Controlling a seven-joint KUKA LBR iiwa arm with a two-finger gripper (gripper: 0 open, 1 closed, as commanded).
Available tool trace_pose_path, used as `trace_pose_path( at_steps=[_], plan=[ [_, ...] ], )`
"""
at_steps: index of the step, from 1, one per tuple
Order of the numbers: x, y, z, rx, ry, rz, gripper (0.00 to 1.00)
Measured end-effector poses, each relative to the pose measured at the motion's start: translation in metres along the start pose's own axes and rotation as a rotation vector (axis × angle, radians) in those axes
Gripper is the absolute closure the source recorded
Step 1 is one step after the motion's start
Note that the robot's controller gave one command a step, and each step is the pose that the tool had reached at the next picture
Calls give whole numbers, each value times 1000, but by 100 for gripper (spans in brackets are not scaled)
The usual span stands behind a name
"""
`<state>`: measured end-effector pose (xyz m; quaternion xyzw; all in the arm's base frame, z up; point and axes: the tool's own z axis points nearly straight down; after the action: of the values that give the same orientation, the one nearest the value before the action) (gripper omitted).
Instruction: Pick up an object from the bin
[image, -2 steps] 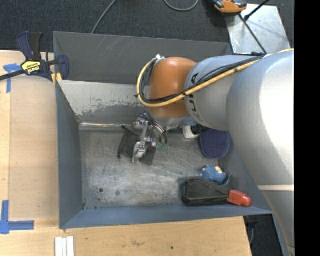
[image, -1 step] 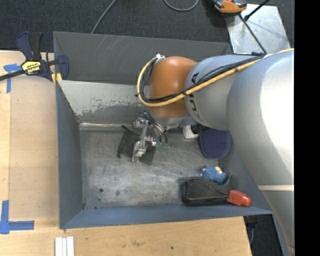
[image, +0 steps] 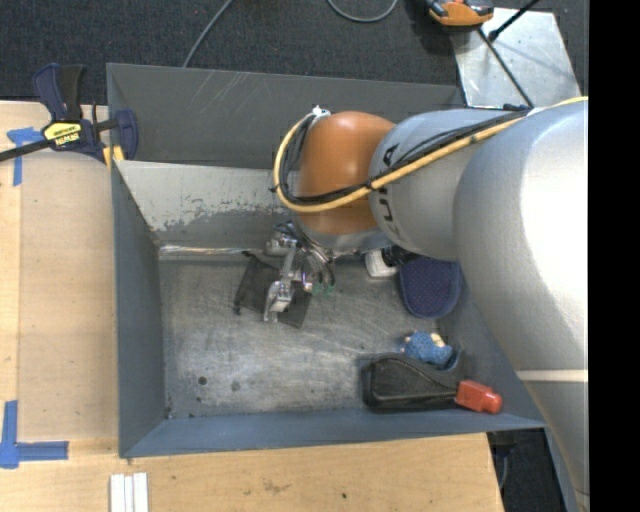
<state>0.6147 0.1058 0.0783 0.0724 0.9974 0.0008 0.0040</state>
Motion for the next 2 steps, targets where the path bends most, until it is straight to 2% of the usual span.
trace_pose_path(
  at_steps=[1,2],
  plan=[
    [-1,0,-1,-1,-2,-1,0],
    [-4,1,-4,-2,-9,0,100]
  ],
)
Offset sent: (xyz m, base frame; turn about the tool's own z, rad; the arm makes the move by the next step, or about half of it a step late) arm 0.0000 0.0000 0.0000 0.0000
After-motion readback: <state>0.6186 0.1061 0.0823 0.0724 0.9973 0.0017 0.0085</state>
